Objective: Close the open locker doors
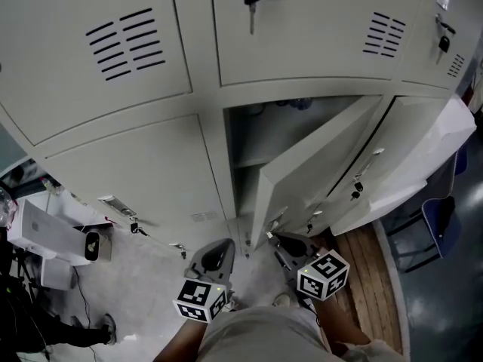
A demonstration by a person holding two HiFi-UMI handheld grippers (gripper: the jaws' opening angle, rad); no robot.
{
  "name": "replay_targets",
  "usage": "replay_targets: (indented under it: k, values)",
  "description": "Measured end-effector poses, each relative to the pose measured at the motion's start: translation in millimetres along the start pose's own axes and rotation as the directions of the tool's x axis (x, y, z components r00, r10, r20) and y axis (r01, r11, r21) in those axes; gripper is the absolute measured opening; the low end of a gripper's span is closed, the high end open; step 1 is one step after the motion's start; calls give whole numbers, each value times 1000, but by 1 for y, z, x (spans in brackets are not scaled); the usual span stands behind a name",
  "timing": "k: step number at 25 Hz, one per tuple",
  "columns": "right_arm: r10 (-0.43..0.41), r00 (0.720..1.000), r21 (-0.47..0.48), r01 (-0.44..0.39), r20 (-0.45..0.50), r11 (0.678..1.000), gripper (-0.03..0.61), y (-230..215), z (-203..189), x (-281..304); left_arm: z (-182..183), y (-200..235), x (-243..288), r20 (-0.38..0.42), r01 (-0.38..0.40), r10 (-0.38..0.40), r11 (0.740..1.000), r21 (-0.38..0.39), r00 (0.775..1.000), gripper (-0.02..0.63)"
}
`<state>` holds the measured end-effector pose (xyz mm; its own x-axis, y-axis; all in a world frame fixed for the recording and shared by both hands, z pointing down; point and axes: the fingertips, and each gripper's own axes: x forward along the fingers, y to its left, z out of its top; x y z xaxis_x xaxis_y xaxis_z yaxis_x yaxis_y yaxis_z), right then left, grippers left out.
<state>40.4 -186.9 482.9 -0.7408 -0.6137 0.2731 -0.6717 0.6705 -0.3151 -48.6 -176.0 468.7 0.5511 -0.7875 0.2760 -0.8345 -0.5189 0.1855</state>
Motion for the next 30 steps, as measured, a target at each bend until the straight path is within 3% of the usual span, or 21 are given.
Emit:
replay_targets:
  k: [30]
  values:
    - [22,1000,-43,-23,-22,999,28,-19,23,59,8,48,-6,17,-98,98,995,-26,995,16]
